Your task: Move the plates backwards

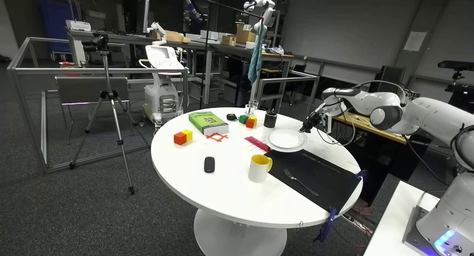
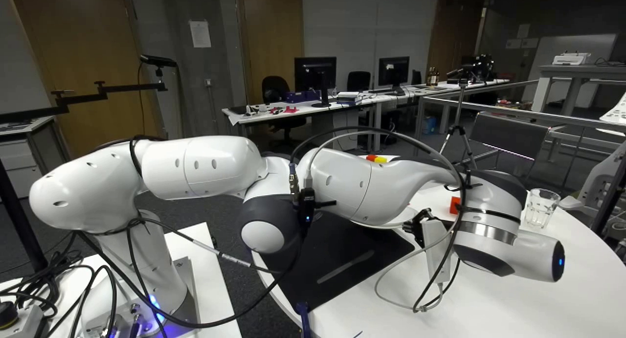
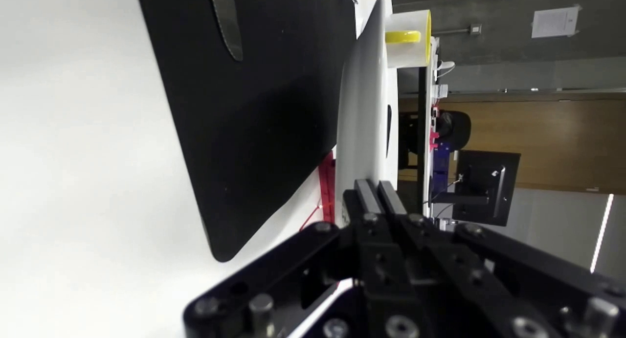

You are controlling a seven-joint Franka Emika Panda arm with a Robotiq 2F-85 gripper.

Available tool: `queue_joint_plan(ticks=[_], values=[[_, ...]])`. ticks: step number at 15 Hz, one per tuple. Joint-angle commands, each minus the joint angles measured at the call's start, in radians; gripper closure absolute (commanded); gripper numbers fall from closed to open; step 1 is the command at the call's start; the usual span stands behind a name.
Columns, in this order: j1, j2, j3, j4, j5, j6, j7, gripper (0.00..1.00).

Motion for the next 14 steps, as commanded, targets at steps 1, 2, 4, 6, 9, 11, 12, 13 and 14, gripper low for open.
queue_joint_plan(ticks=[1,2,4,6,9,11,12,13,14], values=[[-0.024,0.01,0.046,0.036,0.06,0.005,0.061,0.99],[-0.024,0.011,0.046,0.036,0.063,0.012,0.065,0.99],[-0.024,0.013,0.045,0.036,0.07,0.026,0.072,0.99],[-0.026,0.013,0.046,0.037,0.076,0.038,0.078,0.99],[-0.034,0.013,0.048,0.038,0.091,0.051,0.08,0.99],[-0.04,0.014,0.047,0.038,0.104,0.061,0.082,0.99],[-0.043,0.015,0.046,0.039,0.109,0.07,0.084,0.99],[-0.045,0.015,0.046,0.039,0.114,0.081,0.085,0.99],[-0.048,0.015,0.046,0.038,0.119,0.091,0.086,0.99]])
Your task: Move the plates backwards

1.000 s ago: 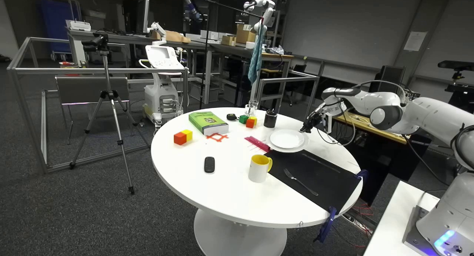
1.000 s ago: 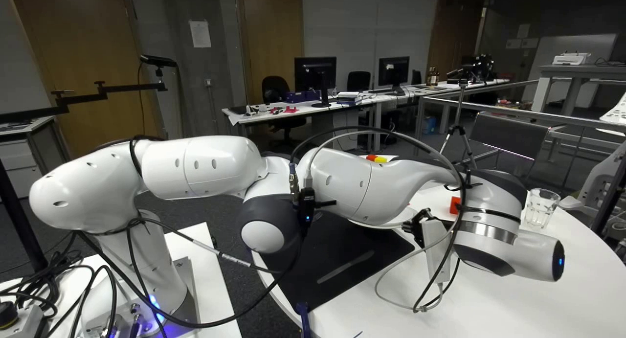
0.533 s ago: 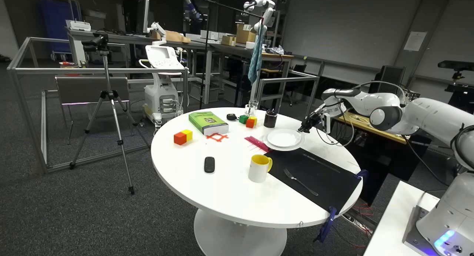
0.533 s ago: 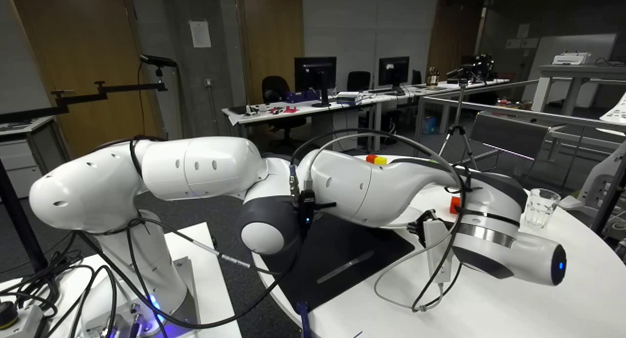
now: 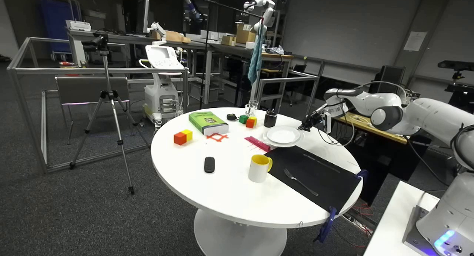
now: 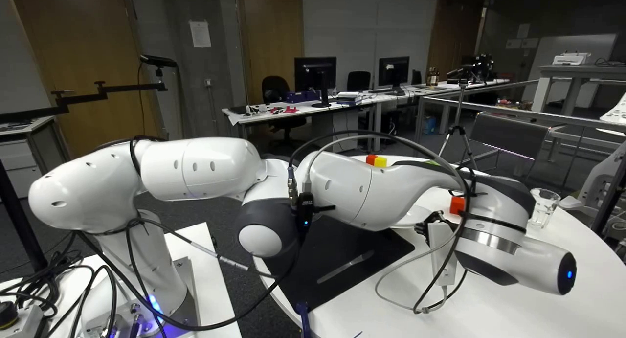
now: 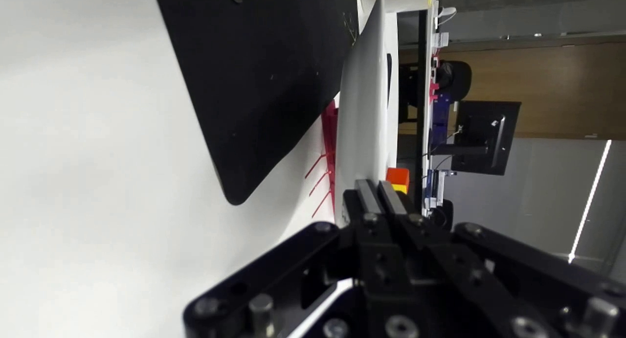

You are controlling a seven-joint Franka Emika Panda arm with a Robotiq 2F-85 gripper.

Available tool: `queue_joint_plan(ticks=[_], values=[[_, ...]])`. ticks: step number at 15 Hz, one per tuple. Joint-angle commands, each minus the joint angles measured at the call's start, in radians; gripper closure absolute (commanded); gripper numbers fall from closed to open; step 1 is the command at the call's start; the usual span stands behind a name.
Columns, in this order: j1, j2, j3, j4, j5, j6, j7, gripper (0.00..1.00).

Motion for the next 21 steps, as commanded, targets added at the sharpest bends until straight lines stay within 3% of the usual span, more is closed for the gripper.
queue_joint_plan(ticks=[1,21], values=[[-0.028,0.008,0.044,0.038,0.059,0.012,0.05,0.99],[-0.021,0.014,0.053,0.032,0.113,0.186,0.079,0.99]])
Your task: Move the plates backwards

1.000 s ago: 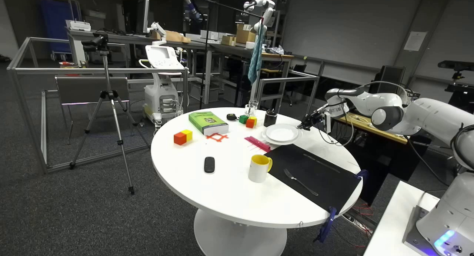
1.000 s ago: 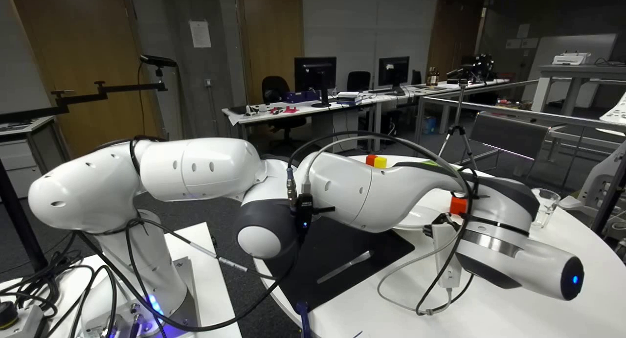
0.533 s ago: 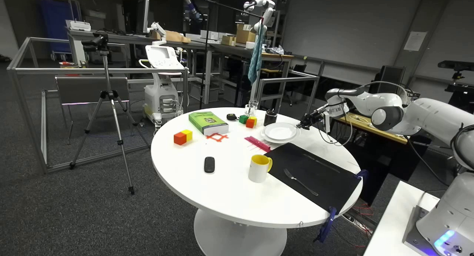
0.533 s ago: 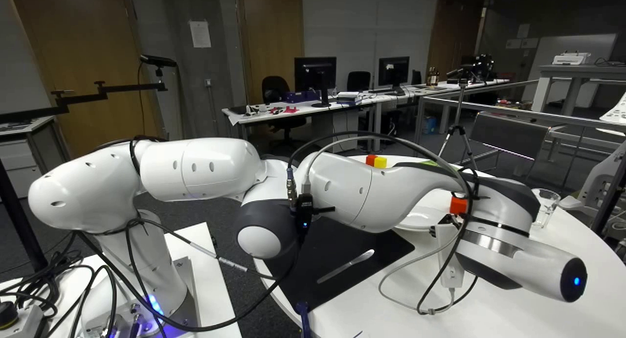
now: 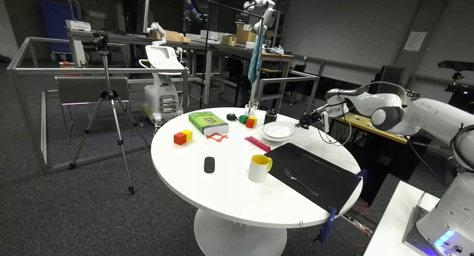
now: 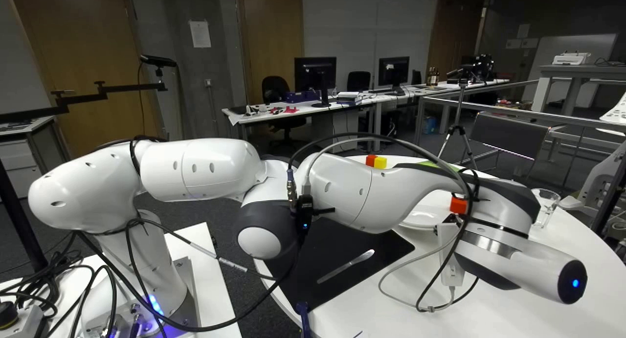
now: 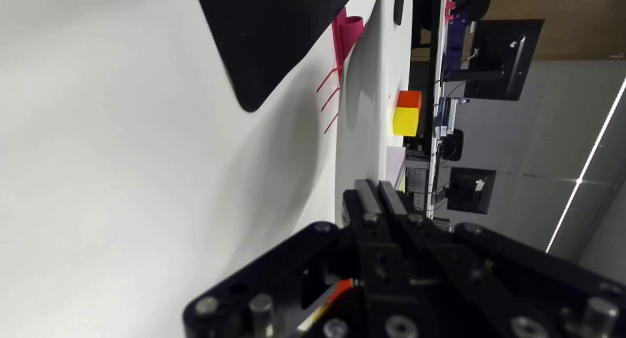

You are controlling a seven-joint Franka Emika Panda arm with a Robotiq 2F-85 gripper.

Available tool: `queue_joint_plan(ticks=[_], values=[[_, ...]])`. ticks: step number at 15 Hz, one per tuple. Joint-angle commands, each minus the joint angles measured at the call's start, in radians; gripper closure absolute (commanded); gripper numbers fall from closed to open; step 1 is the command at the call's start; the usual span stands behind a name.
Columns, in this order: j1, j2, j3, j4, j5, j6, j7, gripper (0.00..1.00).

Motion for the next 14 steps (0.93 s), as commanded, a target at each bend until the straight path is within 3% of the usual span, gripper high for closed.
queue_joint_plan(ticks=[1,4,6,14], values=[[-0.012,0.01,0.046,0.032,0.051,0.017,0.04,0.99],[-0.012,0.038,0.067,0.078,0.024,0.025,0.064,0.99],[-0.012,0.005,0.07,0.019,0.028,0.049,0.05,0.99],[-0.008,0.009,0.077,0.021,0.02,0.08,0.06,0.99]])
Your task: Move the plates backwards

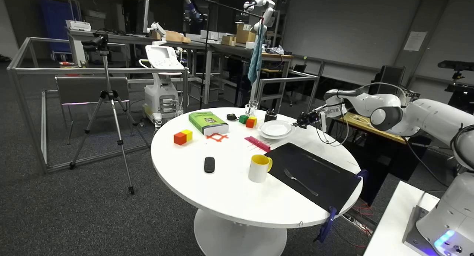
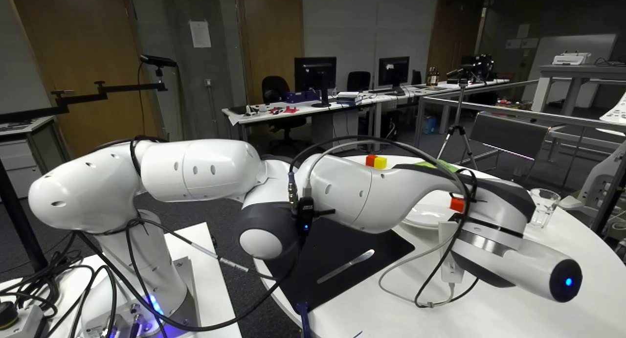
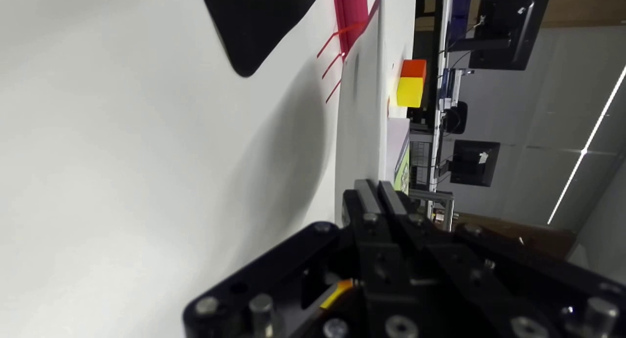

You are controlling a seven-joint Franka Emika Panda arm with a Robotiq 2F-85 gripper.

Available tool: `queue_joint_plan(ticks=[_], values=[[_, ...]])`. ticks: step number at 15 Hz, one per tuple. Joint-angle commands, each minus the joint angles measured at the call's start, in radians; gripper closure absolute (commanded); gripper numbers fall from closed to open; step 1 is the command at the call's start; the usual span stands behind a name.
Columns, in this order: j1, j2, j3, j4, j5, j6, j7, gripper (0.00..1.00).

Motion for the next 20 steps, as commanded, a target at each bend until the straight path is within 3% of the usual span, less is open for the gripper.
queue_joint_plan(ticks=[1,20], values=[[-0.013,0.001,0.042,0.022,0.019,-0.006,0.037,0.99],[-0.006,0.011,0.032,0.027,-0.026,0.002,0.039,0.99]])
